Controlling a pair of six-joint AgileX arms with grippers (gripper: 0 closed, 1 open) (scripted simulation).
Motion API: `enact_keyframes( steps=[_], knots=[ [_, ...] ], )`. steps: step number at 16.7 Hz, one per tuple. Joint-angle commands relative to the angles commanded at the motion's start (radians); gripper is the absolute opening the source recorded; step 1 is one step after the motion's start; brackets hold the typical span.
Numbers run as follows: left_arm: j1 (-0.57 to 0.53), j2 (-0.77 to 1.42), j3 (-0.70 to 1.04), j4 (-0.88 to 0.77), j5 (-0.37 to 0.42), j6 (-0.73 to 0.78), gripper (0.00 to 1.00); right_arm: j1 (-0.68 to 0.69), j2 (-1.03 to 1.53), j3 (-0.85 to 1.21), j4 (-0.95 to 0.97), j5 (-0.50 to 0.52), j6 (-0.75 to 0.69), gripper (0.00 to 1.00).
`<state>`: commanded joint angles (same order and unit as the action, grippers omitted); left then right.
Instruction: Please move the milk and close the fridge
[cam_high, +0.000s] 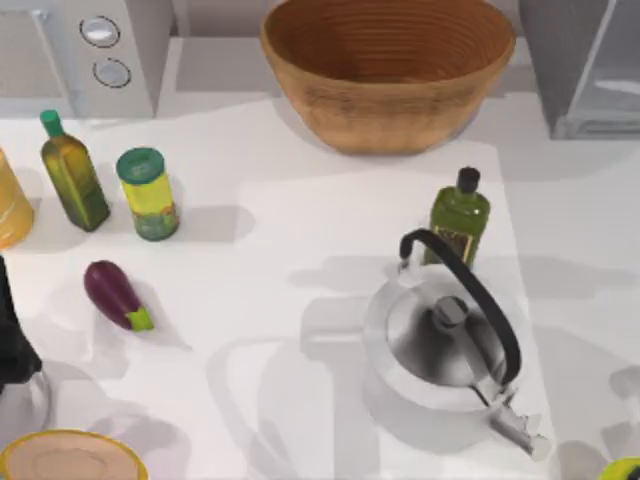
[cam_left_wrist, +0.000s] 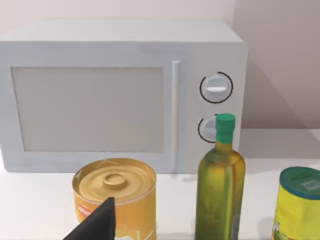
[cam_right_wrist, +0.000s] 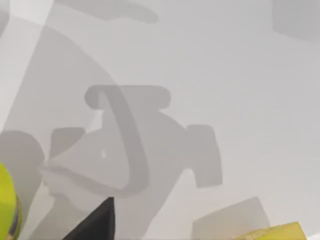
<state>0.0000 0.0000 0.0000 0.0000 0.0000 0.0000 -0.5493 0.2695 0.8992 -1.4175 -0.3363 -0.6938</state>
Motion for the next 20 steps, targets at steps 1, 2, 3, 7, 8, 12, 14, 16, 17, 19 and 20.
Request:
enact_keyframes(
  steps=[1,2,3,7,8,12,14,16,17,19,20],
  knots=[
    [0.0,0.0,0.0,0.0,0.0,0.0,1.0,-0.081,0.083,0.032,0.002,-0.05,-0.119,1.0],
    [0.0,0.0,0.0,0.0,0.0,0.0,1.0,-0.164,0.17,0.063,0.002,-0.099,-0.239,1.0],
    [0.0,0.0,0.0,0.0,0.0,0.0,1.0,-0.246,0.26,0.093,0.001,-0.148,-0.354,1.0],
    [0.0,0.0,0.0,0.0,0.0,0.0,1.0,-0.57,0.636,0.196,-0.01,-0.323,-0.718,1.0],
    [0.0,0.0,0.0,0.0,0.0,0.0,1.0,-0.647,0.731,0.217,-0.014,-0.36,-0.788,1.0],
    [0.0,0.0,0.0,0.0,0.0,0.0,1.0,-0.925,1.078,0.295,-0.025,-0.479,-1.04,1.0],
    [0.0,0.0,0.0,0.0,0.0,0.0,1.0,-1.039,1.225,0.331,-0.028,-0.524,-1.134,1.0],
    [0.0,0.0,0.0,0.0,0.0,0.0,1.0,-1.13,1.346,0.364,-0.028,-0.561,-1.204,1.0],
    [0.0,0.0,0.0,0.0,0.0,0.0,1.0,-1.167,1.396,0.379,-0.028,-0.576,-1.234,1.0],
    [0.0,0.0,0.0,0.0,0.0,0.0,1.0,-1.223,1.475,0.402,-0.026,-0.6,-1.278,1.0],
    [0.0,0.0,0.0,0.0,0.0,0.0,1.0,-1.242,1.503,0.411,-0.026,-0.608,-1.292,1.0]
  ],
)
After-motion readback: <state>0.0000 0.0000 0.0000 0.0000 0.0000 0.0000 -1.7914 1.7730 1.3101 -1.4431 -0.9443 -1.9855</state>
